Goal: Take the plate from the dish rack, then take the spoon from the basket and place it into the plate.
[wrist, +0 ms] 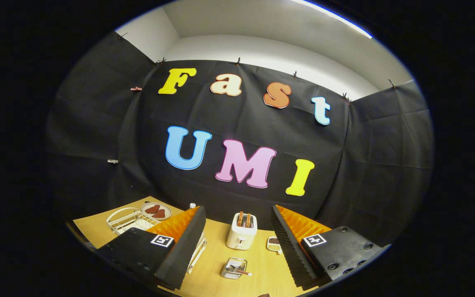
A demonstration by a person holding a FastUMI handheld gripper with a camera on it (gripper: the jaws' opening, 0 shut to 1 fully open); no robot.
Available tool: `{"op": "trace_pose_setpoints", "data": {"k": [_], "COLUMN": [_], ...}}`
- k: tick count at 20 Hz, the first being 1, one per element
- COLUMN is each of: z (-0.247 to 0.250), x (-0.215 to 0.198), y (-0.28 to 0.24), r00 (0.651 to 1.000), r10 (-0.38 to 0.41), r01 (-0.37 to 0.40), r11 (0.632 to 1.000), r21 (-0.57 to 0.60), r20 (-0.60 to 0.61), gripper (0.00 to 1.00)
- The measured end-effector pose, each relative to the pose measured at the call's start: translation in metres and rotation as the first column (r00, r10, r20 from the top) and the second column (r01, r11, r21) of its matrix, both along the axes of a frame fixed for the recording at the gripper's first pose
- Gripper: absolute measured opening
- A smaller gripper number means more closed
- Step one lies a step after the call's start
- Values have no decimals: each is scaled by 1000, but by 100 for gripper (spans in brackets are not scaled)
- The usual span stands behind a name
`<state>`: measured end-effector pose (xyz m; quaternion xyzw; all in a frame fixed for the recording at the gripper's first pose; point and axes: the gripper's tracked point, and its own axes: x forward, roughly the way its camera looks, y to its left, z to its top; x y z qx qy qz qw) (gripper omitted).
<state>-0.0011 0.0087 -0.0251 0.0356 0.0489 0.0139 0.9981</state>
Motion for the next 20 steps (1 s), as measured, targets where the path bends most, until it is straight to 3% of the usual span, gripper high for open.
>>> {"op": "trace_pose_setpoints", "data": {"k": [5, 12, 15, 20], "z": [-28, -86, -128, -195], "x": [10, 57, 73, 95], "y": [16, 66, 93, 128], "r00": [998, 972, 936, 860], "r10": [27, 119, 166, 195], "r01": [-27, -117, -160, -164], "r11": [1000, 993, 986, 981], "r21": [15, 22, 45, 106], "r20": [-62, -201, -309, -471], "gripper": [97, 97, 96, 96]}}
